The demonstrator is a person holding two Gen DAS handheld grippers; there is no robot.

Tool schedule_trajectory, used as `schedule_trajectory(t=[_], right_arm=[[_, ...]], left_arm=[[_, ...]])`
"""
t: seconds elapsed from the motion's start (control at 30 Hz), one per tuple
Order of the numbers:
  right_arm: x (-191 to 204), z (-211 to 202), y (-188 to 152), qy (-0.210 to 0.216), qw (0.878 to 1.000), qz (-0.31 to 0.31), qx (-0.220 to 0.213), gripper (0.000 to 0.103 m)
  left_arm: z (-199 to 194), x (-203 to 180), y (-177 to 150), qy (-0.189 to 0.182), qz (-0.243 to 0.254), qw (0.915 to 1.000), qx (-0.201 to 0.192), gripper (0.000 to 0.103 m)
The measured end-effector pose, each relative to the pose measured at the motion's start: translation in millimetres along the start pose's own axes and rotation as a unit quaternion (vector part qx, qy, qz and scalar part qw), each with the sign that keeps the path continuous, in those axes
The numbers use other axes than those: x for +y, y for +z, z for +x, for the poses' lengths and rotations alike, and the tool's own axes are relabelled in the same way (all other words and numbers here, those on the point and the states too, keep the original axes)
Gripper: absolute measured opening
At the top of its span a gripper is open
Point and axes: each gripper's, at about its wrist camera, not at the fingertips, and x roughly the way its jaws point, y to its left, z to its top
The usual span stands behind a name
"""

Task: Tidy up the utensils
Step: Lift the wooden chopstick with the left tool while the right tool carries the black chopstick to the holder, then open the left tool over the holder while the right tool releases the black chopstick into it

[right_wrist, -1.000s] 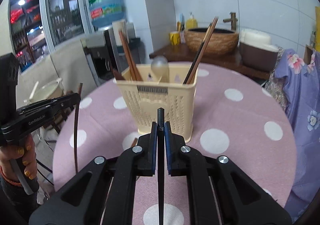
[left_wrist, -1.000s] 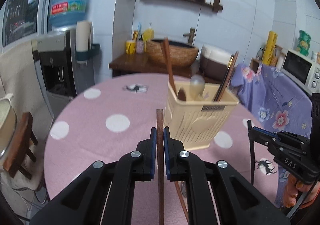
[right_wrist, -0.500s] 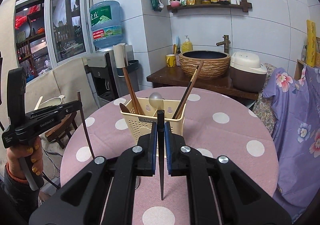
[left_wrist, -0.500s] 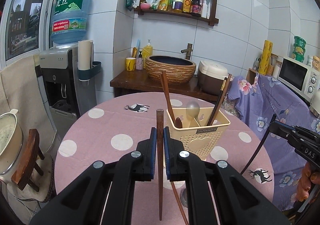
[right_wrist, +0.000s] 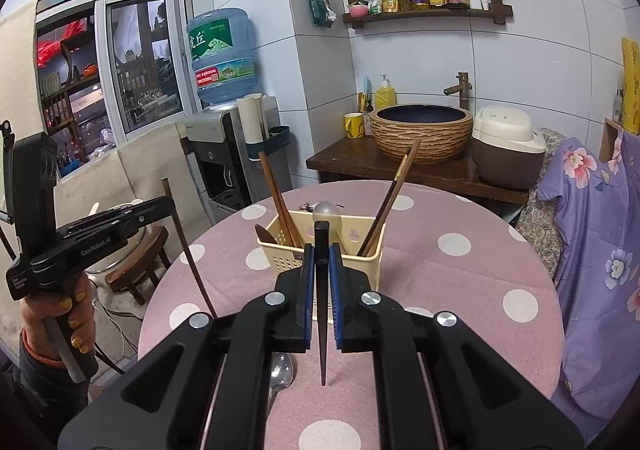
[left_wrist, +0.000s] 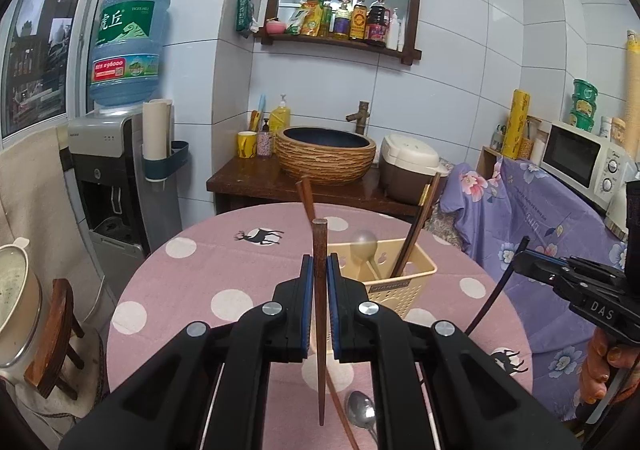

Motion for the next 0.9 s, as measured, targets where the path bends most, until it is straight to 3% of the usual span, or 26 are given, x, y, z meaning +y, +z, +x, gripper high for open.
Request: schedule_trajectory(t=[0.27, 0.53, 0.67, 0.9], right_arm=[[9, -23, 64, 0.011, 0.999, -0.007, -0.05, 0.008], [13, -25, 136, -0.024, 0.994, -0.008, -0.105, 0.008], [7, -2, 138, -0.043, 0.994, -0.003, -0.104, 0.008], [-6, 52, 101, -0.066, 0.996, 0.008, -0.066, 0.008]], left_arm=[[-18, -22, 61, -0.037, 0.012, 0.9984, -0.041, 0.008], [-4, -37, 133, -0.021, -0.004, 0.9947, -0.101, 0.008], [23, -41, 135, -0.003, -0.007, 0.9951, -0.098, 0.008], [73, -42, 95, 0.013, -0.007, 0.9982, -0.058, 0.008]])
